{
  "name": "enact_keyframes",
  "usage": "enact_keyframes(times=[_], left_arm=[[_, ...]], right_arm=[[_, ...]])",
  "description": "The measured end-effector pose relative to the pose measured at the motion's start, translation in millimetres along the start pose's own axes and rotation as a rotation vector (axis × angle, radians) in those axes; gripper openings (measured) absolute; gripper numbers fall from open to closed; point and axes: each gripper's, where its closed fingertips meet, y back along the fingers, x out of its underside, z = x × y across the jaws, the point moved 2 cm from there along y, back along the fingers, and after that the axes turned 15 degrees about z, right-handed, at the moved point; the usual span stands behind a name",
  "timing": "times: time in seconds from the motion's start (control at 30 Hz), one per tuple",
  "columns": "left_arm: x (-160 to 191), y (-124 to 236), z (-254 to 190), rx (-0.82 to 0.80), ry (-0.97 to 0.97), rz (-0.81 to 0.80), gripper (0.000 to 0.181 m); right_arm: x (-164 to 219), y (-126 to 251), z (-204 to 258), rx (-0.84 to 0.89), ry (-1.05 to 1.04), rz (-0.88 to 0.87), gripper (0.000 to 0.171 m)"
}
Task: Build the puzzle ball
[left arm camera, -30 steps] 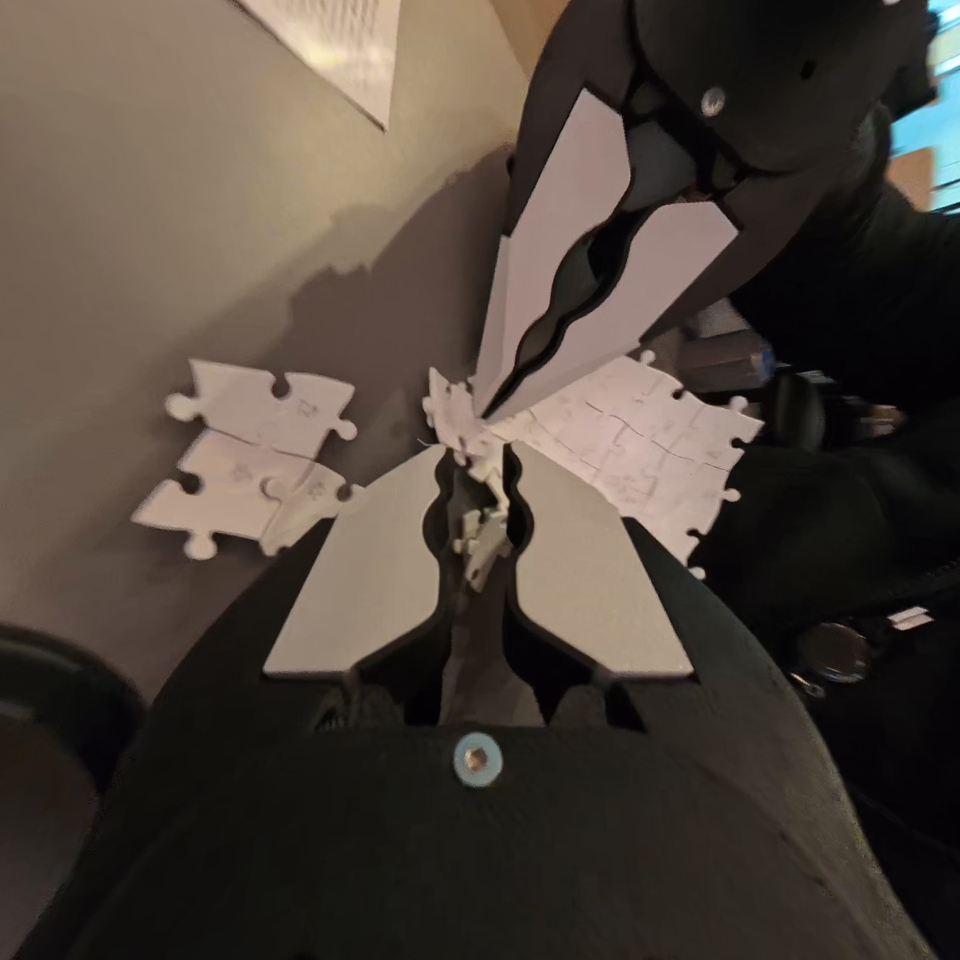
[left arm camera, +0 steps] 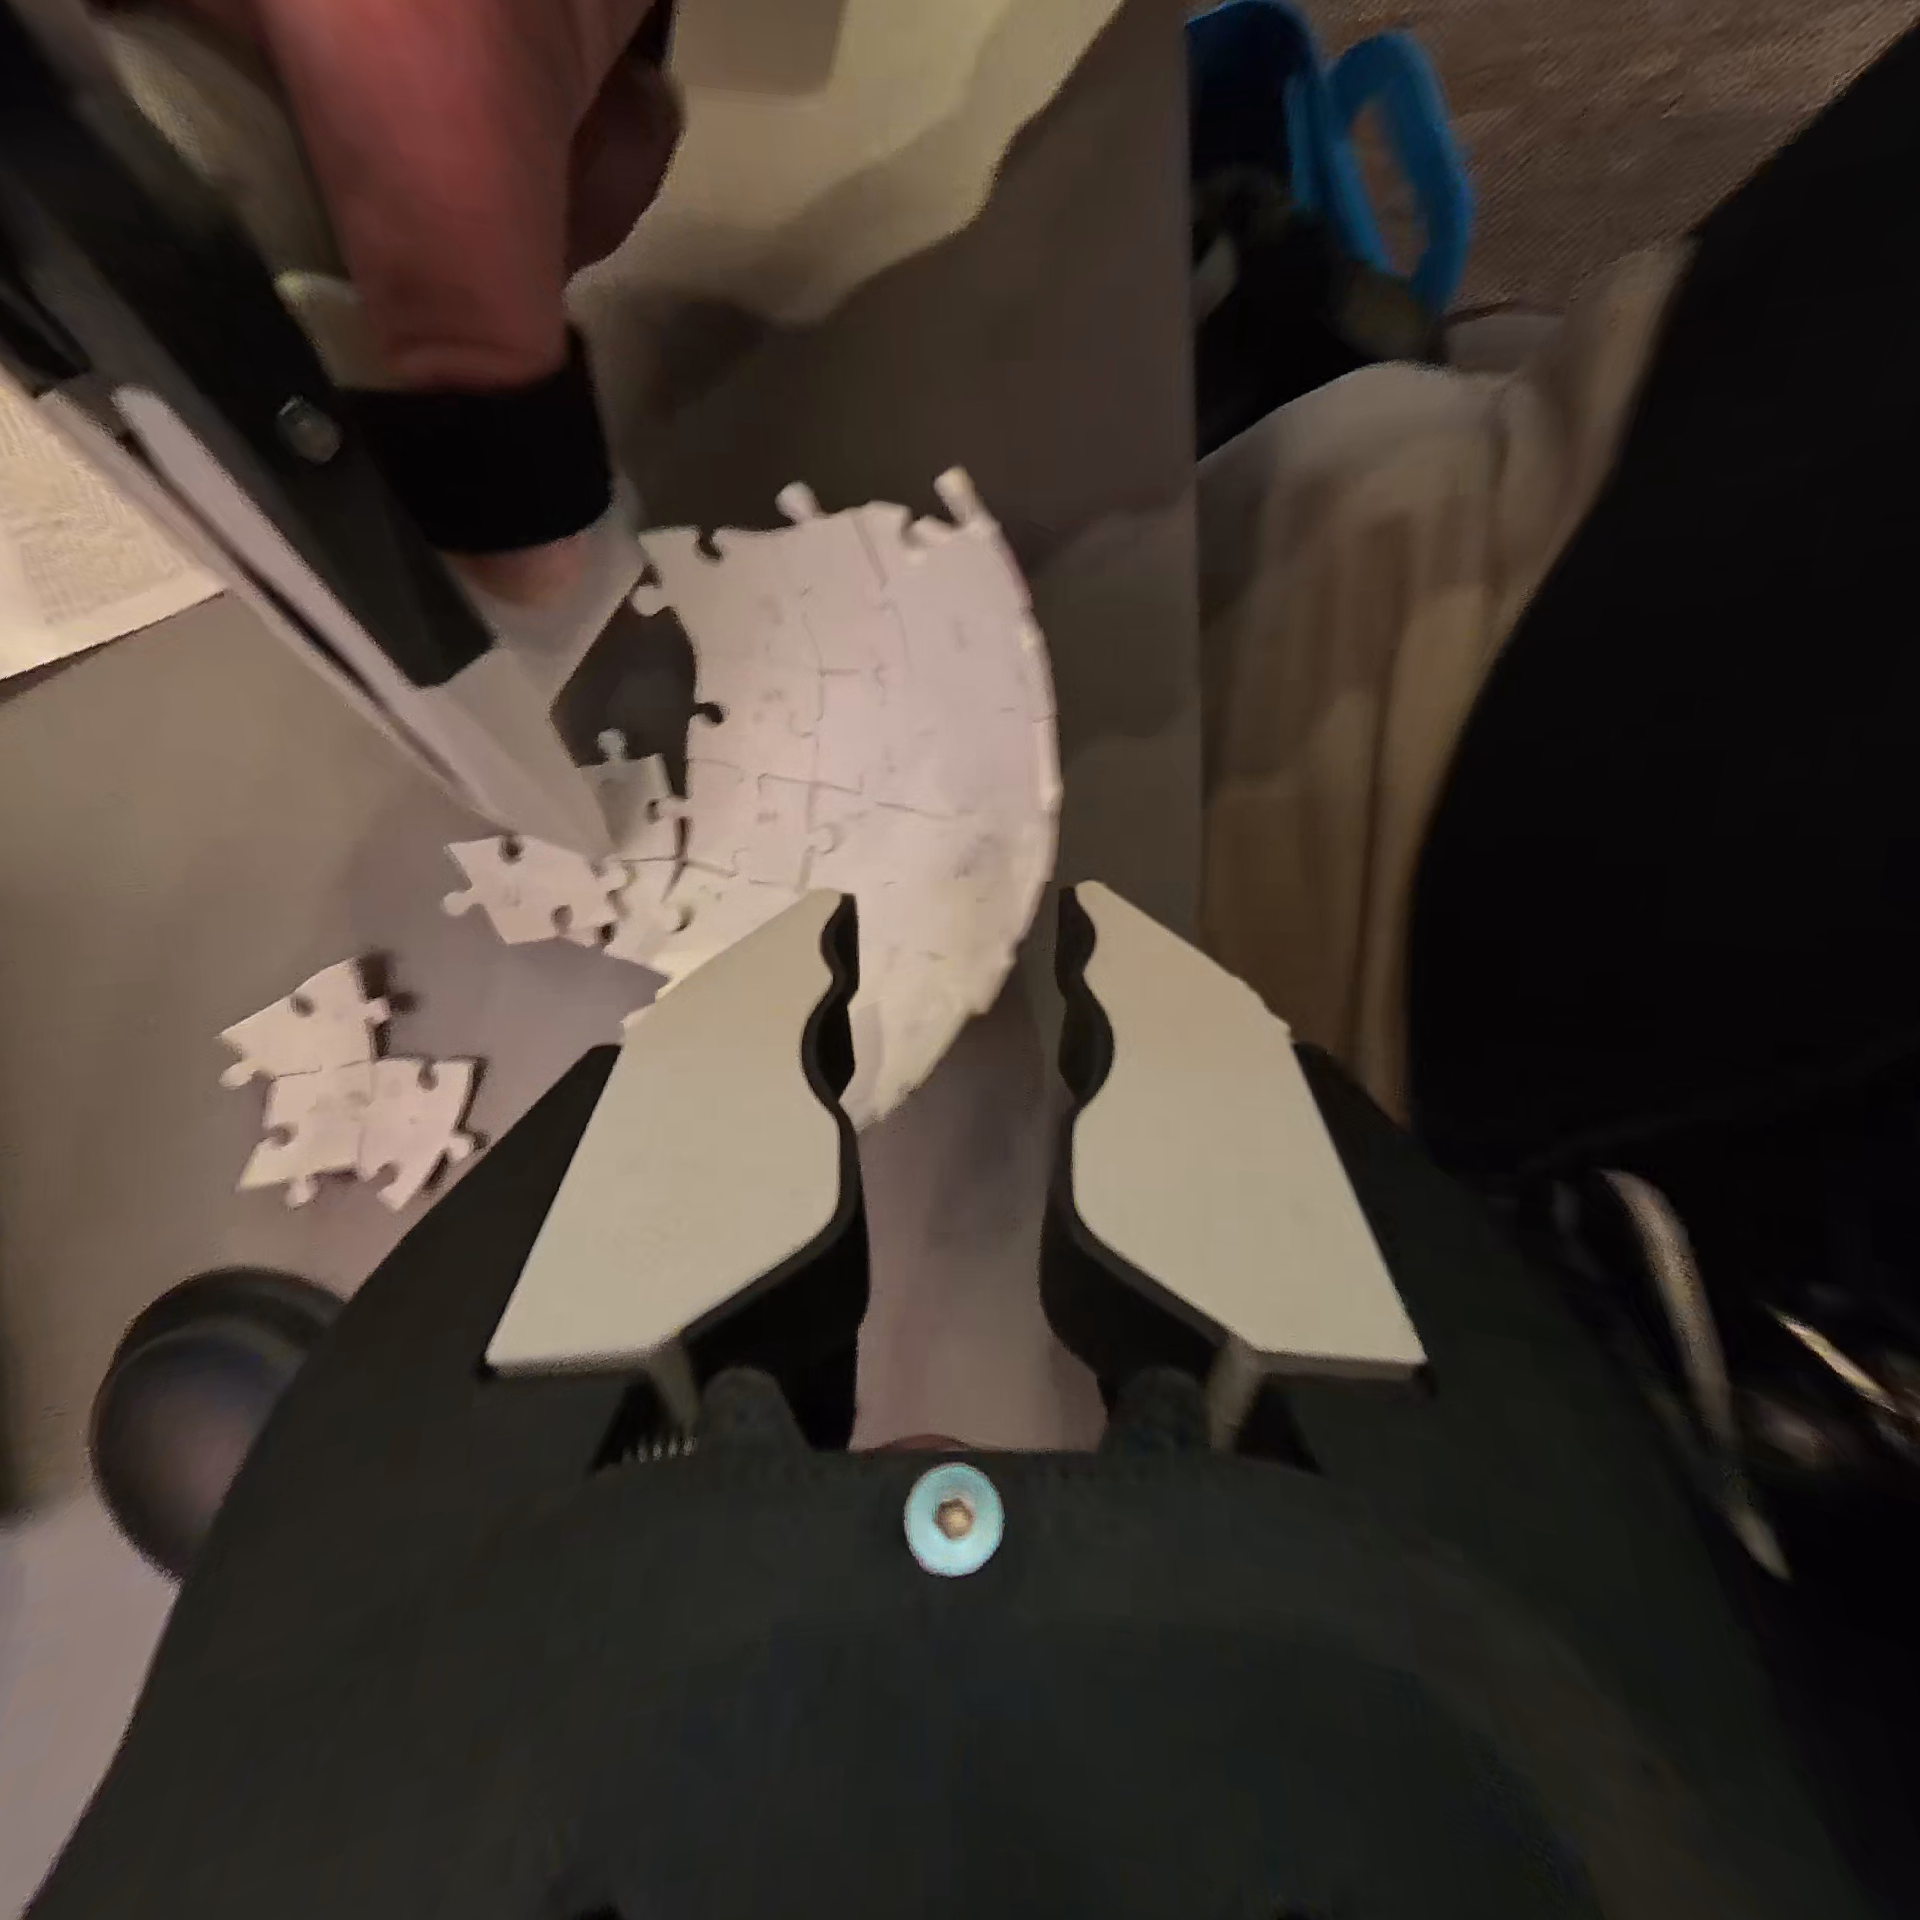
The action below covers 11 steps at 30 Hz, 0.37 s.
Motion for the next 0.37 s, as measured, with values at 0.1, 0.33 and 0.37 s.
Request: enact_keyframes(times=[0.1,0.33,0.37], left_arm=[[1.4,-4.6,5.9,-0.060,0.029,-0.013,0.031],[-1.0,-1.1,10.5,-0.105,0.066,-0.022,0.019],[-0.9,-0.7,12.5,-0.114,0.076,-0.024,0.018]], right_arm=[[1.9,0.6,0.3,0.025,-0.011,-0.004,0.000],[7.5,4.9,-4.0,0.051,-0.050,-0.037,0.000],[8.2,5.7,-5.0,0.063,-0.052,-0.043,0.000]])
